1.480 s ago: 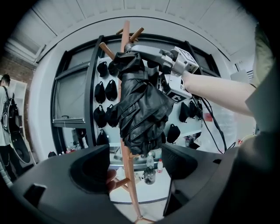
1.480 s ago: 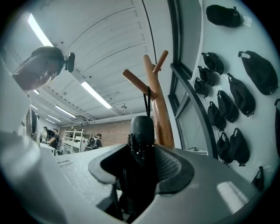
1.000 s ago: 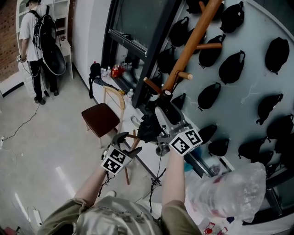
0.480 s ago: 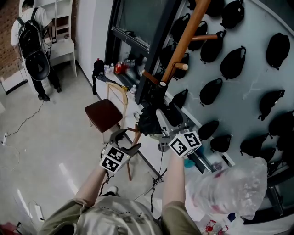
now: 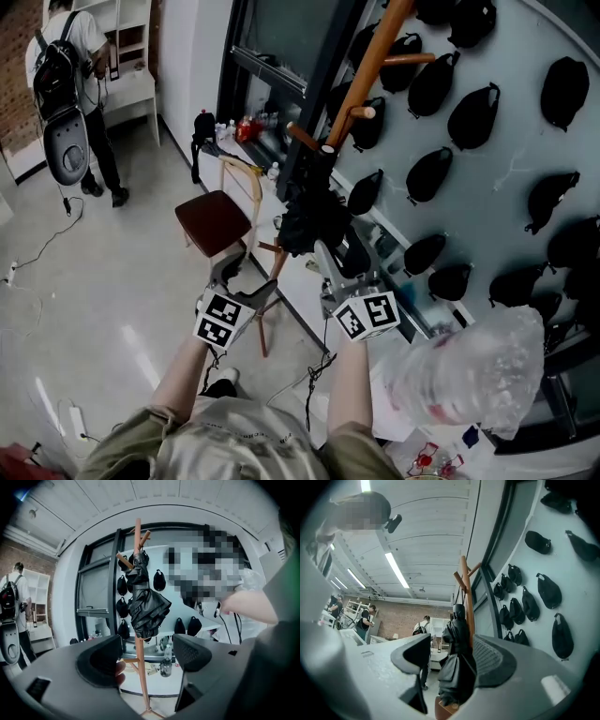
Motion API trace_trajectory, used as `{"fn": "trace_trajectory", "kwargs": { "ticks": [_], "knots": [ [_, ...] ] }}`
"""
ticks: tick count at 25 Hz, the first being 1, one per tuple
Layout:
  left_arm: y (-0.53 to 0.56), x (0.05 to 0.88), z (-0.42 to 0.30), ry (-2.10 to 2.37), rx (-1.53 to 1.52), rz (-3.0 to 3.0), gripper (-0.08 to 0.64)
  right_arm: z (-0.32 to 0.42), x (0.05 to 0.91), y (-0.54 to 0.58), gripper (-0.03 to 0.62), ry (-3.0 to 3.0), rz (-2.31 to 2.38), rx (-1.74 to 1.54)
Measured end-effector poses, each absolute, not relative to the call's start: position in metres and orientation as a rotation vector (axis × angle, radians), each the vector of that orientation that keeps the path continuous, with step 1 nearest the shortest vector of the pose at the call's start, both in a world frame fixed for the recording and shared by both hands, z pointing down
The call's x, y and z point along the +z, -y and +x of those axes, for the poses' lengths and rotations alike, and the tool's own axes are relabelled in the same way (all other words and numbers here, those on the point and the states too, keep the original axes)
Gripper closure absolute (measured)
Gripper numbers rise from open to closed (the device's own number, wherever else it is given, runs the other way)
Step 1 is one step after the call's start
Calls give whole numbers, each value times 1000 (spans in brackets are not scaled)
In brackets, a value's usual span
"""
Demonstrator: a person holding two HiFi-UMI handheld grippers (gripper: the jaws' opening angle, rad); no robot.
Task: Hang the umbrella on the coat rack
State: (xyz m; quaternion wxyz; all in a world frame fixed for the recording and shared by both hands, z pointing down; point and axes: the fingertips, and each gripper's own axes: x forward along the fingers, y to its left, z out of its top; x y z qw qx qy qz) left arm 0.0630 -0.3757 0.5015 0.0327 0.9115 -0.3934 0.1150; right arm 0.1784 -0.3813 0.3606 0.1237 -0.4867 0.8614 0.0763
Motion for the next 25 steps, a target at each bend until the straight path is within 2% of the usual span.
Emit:
{"fn": "trace_trajectory", "kwargs": {
  "ticks": [7,13,18,20,23,25],
  "knots": [
    [350,494,50,1326,325,2775,204,170,383,323,322,-2531,-1532,301],
    [327,482,42,1379,271,2772,209,167,400,286,324,-2442,-1572,210],
    [313,464,37,1508,182,2772,308,166,406,267,341,-2397,-1615,188],
    [308,460,34,1544,139,2760,342,166,406,262,397,-2387,-1638,200],
    [303,458,32,1565,102,2751,381,167,406,258,399,-2370,-1679,220],
    [298,456,32,1561,92,2754,402,171,406,255,487,-2346,-1707,227]
  ]
}}
